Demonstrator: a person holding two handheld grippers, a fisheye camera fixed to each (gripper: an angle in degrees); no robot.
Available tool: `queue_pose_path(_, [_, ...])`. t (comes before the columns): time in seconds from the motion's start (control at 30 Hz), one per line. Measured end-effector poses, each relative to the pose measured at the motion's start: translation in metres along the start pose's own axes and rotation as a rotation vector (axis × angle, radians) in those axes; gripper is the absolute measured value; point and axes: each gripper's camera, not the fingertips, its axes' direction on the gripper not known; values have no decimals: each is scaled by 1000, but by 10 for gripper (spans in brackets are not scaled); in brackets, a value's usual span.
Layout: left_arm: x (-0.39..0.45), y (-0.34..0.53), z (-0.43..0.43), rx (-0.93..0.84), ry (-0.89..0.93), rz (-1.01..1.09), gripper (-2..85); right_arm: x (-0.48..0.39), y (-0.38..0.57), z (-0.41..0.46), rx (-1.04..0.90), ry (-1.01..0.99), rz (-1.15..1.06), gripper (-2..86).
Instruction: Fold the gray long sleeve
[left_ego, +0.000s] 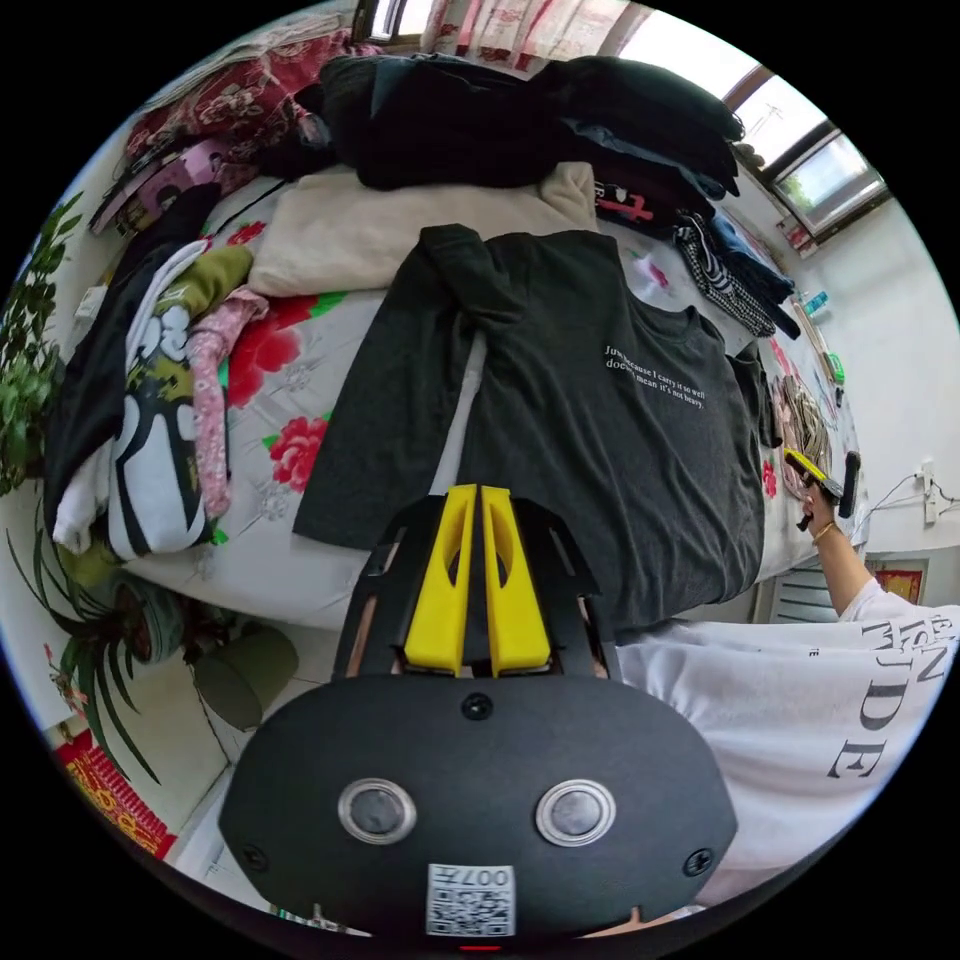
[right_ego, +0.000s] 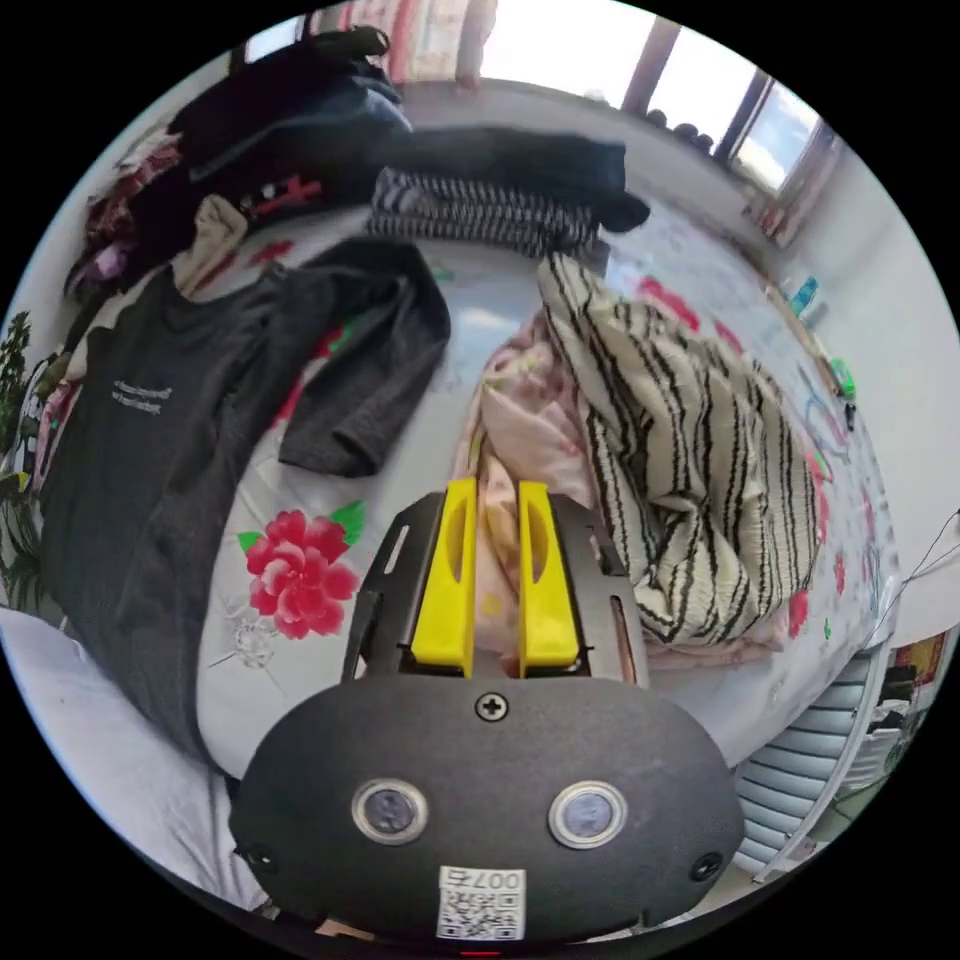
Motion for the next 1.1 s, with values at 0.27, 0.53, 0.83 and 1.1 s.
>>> queue_pose_path(0.27, [2,-14,29,-44,-62,21,-1,109,-1,34,-200,395,200,6])
queue_pose_path(0.53, [-20,-54,33,59,-110,-7,51,102,23,-33,-39,145,388,44])
queue_pose_path(0.83, [-4,-165,50,208,-157,60,102,-30,-74,13,-82,-215,75,64])
queue_pose_path(1.1, [-28,-203,116,-3,-346,86,-7,21,-101,-8,-143,241,85,5])
